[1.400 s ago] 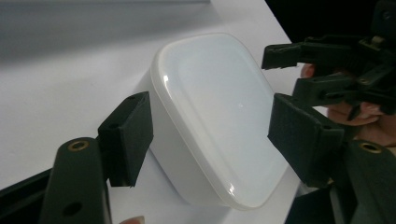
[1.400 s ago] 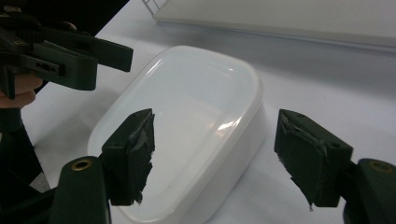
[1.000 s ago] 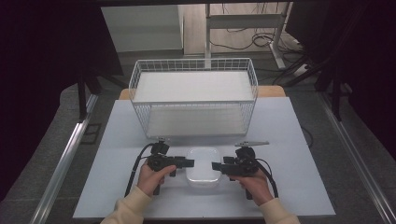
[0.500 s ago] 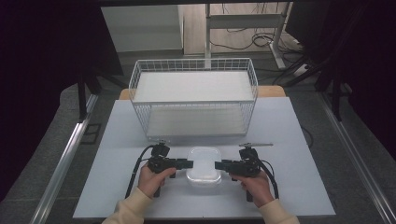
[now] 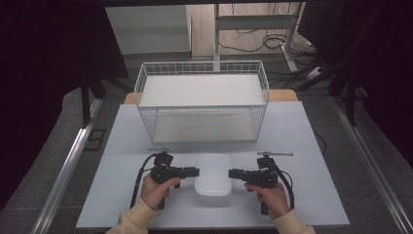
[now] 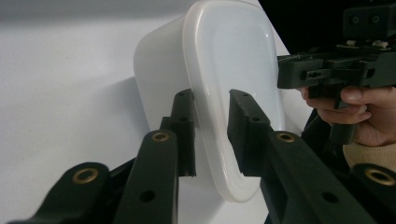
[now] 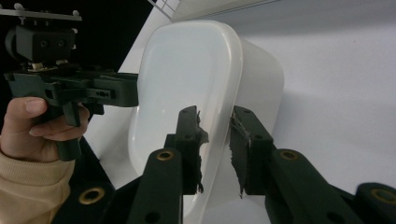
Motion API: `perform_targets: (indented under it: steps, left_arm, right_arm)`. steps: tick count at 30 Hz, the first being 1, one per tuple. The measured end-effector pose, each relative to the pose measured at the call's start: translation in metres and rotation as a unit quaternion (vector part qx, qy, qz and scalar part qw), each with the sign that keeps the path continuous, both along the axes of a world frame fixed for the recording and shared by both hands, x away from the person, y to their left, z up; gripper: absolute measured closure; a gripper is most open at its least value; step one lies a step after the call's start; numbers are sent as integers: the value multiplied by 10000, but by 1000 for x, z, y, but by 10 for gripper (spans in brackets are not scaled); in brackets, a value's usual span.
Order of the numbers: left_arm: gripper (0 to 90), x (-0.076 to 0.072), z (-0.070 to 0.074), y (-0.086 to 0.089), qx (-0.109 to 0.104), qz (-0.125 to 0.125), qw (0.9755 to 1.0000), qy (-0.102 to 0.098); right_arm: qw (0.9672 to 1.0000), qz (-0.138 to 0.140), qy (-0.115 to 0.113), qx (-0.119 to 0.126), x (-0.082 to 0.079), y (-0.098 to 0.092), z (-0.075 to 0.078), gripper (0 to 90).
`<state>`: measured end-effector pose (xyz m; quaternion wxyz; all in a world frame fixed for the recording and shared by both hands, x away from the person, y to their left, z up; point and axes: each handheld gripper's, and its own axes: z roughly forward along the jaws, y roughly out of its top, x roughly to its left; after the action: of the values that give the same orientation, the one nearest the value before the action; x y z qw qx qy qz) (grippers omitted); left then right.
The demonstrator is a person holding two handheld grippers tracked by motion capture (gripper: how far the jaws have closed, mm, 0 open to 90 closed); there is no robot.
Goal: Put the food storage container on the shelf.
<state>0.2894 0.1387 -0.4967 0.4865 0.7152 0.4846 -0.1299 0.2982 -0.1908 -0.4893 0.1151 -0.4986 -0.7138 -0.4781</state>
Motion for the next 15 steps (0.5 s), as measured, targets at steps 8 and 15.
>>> perform_targets:
  steps: [8, 15]
  left_arm:
    - [772, -6, 5, 1, 21, -46, 9999, -140]
    - [791, -9, 6, 2, 56, -74, 9997, -232]
  right_arm:
    - [10000, 47, -67, 53, -4, -3, 3, 780]
    - [9998, 53, -183, 21, -8, -2, 5, 794]
